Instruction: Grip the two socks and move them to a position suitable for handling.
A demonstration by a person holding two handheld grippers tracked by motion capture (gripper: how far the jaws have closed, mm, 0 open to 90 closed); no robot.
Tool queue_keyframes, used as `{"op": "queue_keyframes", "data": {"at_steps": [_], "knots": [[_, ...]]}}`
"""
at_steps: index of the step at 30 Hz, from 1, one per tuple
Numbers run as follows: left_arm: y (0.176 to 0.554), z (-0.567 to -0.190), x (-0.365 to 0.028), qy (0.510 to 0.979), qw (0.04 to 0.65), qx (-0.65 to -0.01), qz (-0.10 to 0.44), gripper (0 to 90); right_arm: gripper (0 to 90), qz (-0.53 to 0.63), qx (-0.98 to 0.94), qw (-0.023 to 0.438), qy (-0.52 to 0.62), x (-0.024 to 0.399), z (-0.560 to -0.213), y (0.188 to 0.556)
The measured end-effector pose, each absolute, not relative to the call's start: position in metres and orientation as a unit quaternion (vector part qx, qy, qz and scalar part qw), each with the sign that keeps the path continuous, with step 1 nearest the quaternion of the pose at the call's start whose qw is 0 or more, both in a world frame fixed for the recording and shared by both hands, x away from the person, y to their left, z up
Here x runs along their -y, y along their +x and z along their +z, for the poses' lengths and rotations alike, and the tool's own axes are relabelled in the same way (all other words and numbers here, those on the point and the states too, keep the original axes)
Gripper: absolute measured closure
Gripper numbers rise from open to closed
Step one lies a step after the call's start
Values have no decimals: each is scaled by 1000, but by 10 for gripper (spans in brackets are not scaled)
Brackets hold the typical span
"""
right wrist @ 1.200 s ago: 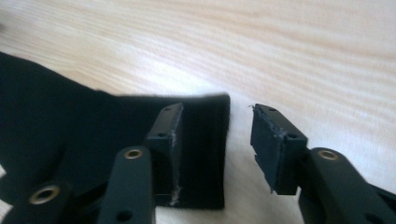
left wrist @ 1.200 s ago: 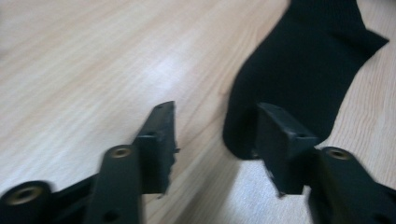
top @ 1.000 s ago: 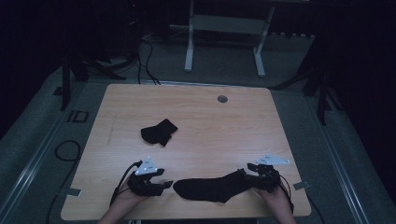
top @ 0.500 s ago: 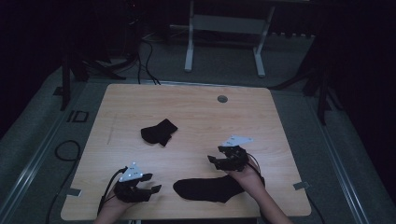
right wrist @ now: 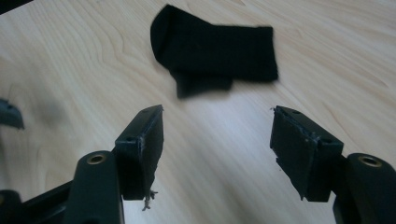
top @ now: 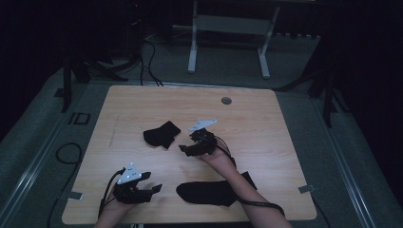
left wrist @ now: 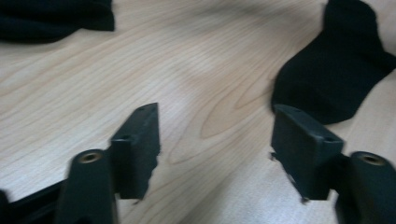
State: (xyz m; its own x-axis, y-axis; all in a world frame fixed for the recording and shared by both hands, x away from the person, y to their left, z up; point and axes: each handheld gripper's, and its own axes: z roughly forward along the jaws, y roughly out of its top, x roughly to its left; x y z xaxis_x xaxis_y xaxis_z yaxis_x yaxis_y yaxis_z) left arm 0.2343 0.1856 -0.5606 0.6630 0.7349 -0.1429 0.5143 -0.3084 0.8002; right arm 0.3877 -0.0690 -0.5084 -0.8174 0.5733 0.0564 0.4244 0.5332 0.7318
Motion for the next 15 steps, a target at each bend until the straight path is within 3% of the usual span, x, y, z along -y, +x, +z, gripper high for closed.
{"op": "queue_keyframes", "data": {"at_steps": [6,15], "knots": [[235,-558,-188,785,442,-413,137,187,334,382,-877,90,277,25,-508,402],[233,-557,-189,783,448,-408,138,187,302,370,-875,92,298,-19,-516,426]]}}
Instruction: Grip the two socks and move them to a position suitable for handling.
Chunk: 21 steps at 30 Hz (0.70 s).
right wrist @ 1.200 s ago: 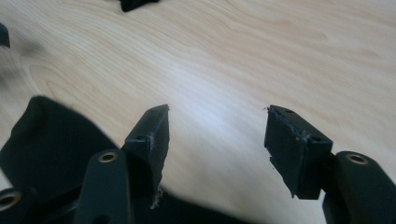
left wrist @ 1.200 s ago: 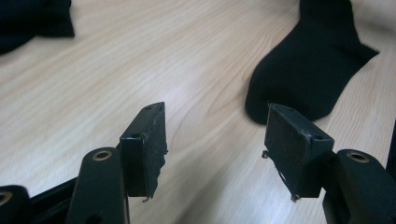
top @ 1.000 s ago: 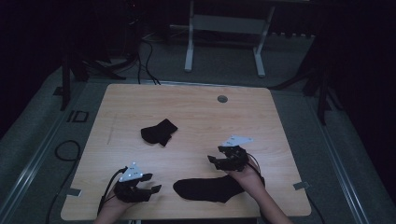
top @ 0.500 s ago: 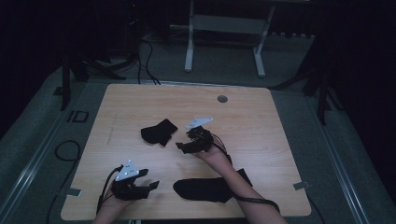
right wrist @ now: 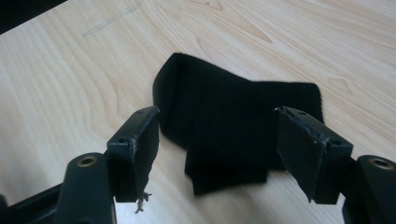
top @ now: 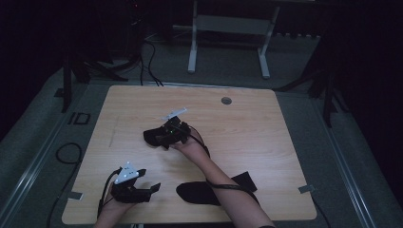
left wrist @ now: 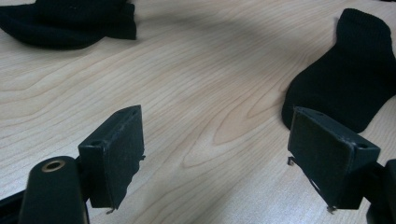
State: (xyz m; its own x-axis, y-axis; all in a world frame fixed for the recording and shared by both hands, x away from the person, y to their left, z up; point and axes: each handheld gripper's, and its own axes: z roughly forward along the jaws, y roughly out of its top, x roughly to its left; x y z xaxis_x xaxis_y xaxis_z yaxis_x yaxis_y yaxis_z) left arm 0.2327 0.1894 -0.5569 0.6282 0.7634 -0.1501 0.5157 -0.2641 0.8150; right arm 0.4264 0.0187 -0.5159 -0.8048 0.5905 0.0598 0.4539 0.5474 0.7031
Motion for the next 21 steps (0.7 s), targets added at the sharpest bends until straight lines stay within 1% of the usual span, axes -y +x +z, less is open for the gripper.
{"op": "queue_keyframes", "data": {"at_steps": [4,7,11,13,16,18,20,21], "knots": [[232,-557,-189,783,449,-407,141,187,290,361,-875,98,306,-29,-523,433],[232,-556,-189,779,453,-410,143,187,274,342,-879,97,318,-42,-537,445],[232,-556,-190,778,451,-412,145,186,264,333,-879,91,329,-50,-546,451],[232,-556,-191,777,452,-413,145,187,260,323,-882,98,330,-59,-554,452],[232,-557,-191,776,451,-415,146,187,262,312,-884,130,324,-65,-558,449],[232,-557,-191,776,451,-415,146,186,289,302,-887,152,315,-69,-559,445],[231,-556,-191,776,451,-415,149,187,308,304,-887,152,313,-68,-559,443],[231,-556,-191,776,451,-415,148,187,333,305,-886,153,314,-68,-559,443]]}}
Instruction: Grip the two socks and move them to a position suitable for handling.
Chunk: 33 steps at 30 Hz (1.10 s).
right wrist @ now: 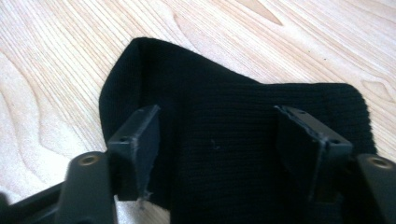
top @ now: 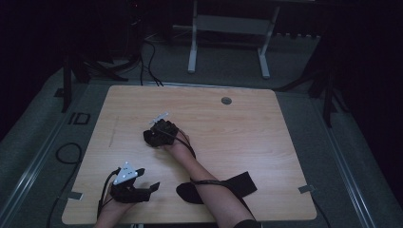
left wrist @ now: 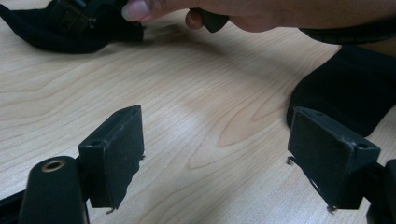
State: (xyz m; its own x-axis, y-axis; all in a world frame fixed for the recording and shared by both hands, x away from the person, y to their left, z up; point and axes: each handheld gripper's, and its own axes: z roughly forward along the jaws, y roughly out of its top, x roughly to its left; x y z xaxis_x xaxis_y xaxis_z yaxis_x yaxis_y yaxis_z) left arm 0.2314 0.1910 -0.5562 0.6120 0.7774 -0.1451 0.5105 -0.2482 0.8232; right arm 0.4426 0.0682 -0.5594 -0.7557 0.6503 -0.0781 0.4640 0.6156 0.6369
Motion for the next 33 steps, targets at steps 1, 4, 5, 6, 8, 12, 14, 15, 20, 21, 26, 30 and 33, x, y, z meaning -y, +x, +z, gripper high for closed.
{"op": "queue_keyframes", "data": {"at_steps": [1,4,5,6,8,12,14,15,20,21,26,30,33], "knots": [[231,-556,-191,776,451,-415,148,187,333,305,-886,153,314,-68,-559,443],[231,-556,-191,775,451,-416,150,187,556,307,-884,163,312,-65,-558,440],[231,-556,-191,776,450,-416,150,187,619,306,-884,169,311,-65,-558,439],[231,-557,-191,775,450,-417,149,187,676,303,-885,177,307,-64,-558,438],[231,-557,-190,777,449,-416,149,187,751,297,-886,194,298,-64,-558,437],[232,-558,-190,777,446,-417,150,187,788,298,-886,191,299,-60,-555,436],[232,-558,-191,776,446,-419,151,187,792,299,-887,188,298,-56,-552,436],[232,-558,-191,776,447,-419,150,187,792,302,-885,188,300,-53,-550,436],[232,-558,-191,775,448,-421,148,187,793,317,-877,179,313,-31,-533,437],[232,-559,-190,775,448,-421,146,187,792,319,-876,179,315,-25,-530,437],[233,-560,-189,778,445,-421,144,187,792,329,-868,181,324,-1,-515,433],[233,-560,-188,778,445,-421,142,187,792,344,-857,187,335,28,-499,423],[233,-560,-187,778,443,-422,140,187,792,349,-852,201,333,48,-489,414]]}}
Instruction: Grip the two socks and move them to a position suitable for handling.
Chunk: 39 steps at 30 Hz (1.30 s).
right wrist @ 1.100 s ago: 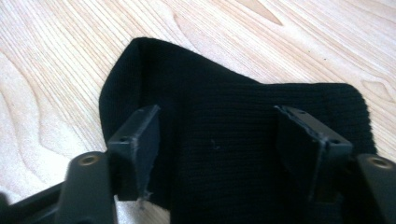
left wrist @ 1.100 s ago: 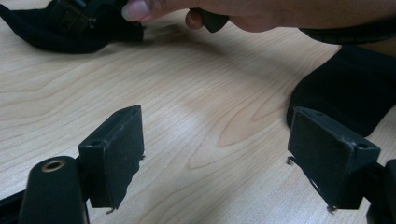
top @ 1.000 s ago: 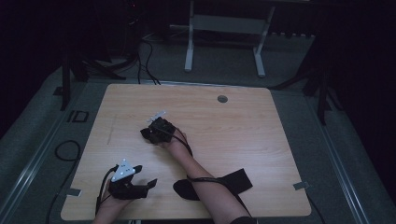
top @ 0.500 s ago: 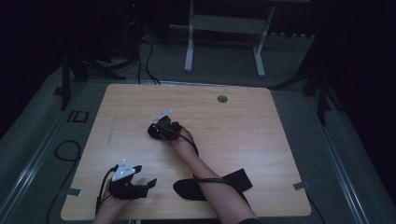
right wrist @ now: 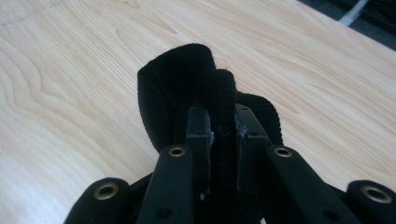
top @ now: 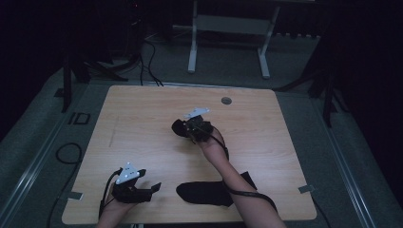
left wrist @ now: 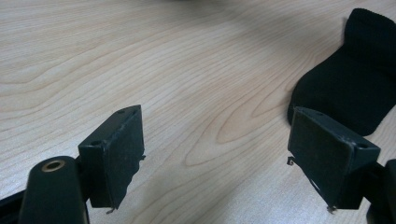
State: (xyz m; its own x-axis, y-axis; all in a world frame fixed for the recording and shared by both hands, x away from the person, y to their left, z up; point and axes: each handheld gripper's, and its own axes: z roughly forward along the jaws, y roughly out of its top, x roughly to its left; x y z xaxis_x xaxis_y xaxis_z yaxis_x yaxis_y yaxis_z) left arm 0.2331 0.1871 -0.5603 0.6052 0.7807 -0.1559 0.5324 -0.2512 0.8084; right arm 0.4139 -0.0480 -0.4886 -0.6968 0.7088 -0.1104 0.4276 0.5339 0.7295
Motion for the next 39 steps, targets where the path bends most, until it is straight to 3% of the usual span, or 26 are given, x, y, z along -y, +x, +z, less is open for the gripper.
{"op": "queue_keyframes", "data": {"at_steps": [13,18,28,31,33,35,36,39], "knots": [[234,-560,-180,782,440,-420,136,187,791,362,-842,223,332,123,-469,359],[234,-560,-176,784,441,-416,131,187,790,344,-847,220,340,132,-488,343],[236,-562,-169,787,448,-411,108,187,779,307,-862,167,368,127,-542,343],[241,-562,-165,789,447,-408,103,189,742,305,-865,153,367,126,-552,343],[246,-561,-162,793,446,-402,101,206,653,313,-864,137,371,127,-551,344],[252,-559,-159,796,444,-399,99,206,619,314,-865,130,370,127,-550,344],[256,-558,-157,797,443,-399,94,206,520,320,-864,118,371,128,-545,345],[265,-555,-152,797,447,-397,86,206,472,335,-861,116,365,134,-529,343]]}}
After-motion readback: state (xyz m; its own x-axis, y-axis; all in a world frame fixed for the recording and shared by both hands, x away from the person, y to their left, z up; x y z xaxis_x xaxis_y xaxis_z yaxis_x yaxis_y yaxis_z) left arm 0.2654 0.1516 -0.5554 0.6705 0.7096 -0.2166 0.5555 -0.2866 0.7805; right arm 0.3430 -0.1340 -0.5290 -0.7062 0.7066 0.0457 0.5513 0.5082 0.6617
